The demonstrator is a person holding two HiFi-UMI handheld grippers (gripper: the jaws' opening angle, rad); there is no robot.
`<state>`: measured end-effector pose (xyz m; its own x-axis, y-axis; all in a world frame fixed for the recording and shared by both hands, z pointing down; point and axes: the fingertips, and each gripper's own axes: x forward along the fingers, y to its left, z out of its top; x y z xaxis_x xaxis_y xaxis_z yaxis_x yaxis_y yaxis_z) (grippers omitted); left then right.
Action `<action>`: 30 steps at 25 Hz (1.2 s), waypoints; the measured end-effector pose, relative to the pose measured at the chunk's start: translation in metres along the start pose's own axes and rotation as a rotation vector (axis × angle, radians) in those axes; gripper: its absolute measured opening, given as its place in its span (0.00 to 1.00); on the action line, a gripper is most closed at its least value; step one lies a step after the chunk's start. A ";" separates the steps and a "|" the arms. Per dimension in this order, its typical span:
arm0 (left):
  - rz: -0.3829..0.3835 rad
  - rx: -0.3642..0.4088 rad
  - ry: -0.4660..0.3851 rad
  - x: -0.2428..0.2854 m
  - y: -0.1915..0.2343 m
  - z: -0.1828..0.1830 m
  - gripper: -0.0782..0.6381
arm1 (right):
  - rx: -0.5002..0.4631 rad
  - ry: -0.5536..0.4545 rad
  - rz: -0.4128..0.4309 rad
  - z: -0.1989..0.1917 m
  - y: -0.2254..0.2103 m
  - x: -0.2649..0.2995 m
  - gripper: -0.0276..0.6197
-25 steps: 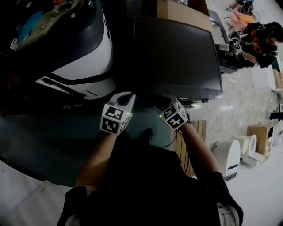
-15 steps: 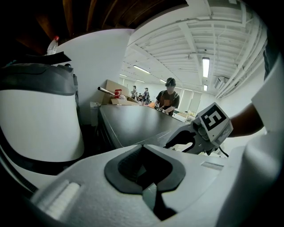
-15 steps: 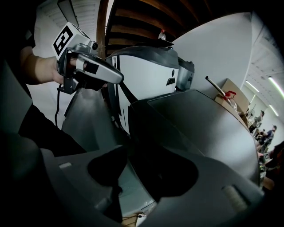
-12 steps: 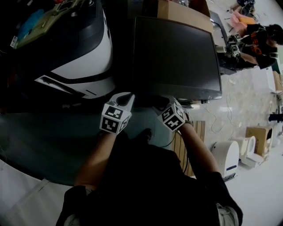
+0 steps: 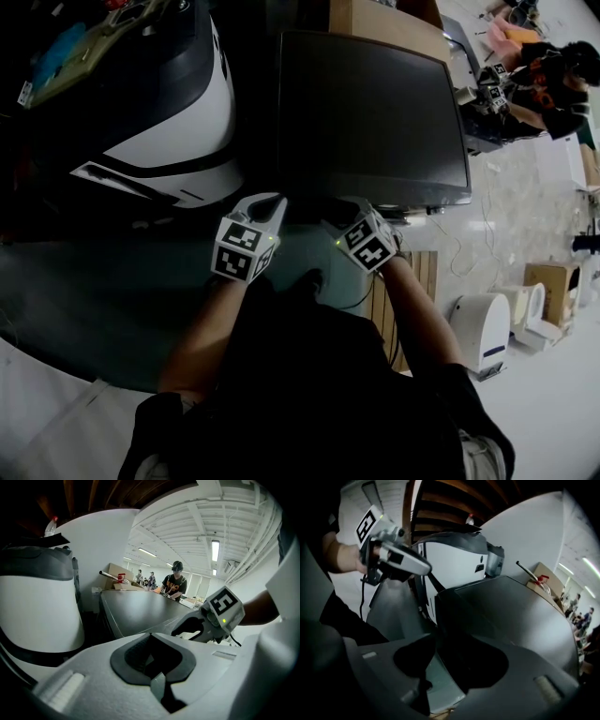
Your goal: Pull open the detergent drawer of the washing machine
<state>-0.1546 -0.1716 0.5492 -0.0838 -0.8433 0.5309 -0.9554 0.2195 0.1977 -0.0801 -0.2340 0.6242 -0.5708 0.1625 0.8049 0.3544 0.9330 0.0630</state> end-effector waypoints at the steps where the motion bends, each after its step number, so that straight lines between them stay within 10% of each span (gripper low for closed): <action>1: 0.004 -0.001 0.001 -0.001 0.002 -0.001 0.12 | 0.020 -0.005 -0.009 0.003 -0.008 -0.001 0.36; 30: 0.006 0.001 -0.042 -0.019 0.020 0.003 0.12 | -0.140 0.078 0.010 0.004 0.014 0.009 0.37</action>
<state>-0.1727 -0.1530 0.5405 -0.1013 -0.8619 0.4969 -0.9552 0.2239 0.1937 -0.0839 -0.2183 0.6301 -0.5093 0.1408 0.8490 0.4623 0.8768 0.1319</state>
